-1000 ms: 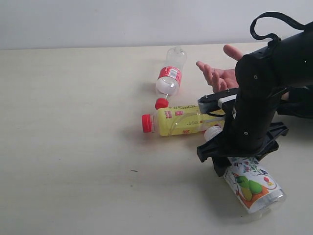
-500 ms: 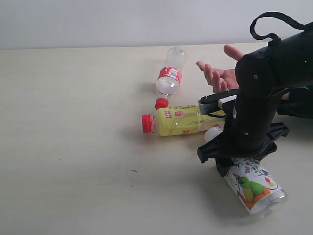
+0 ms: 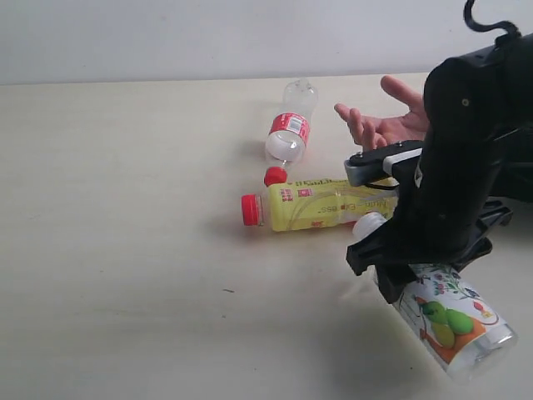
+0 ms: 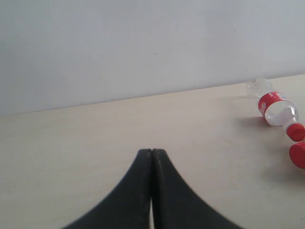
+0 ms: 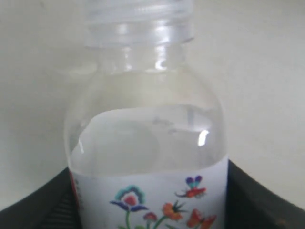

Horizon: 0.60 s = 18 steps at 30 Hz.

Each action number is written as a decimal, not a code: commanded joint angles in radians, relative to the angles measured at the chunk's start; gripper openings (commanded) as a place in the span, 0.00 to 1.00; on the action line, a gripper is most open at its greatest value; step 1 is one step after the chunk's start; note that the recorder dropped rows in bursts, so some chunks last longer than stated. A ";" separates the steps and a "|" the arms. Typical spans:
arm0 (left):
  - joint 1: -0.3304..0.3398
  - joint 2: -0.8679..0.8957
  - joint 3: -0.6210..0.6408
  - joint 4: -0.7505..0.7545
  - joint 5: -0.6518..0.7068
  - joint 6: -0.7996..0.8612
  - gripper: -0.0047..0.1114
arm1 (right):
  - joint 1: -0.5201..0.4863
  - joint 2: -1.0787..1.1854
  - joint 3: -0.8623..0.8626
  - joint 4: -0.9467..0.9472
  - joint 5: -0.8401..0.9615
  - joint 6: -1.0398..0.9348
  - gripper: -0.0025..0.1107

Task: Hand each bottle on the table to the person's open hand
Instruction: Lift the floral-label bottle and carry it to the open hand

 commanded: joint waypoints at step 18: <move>0.003 -0.007 0.003 0.003 -0.009 0.001 0.04 | -0.086 -0.303 -0.314 -0.055 0.191 -0.018 0.02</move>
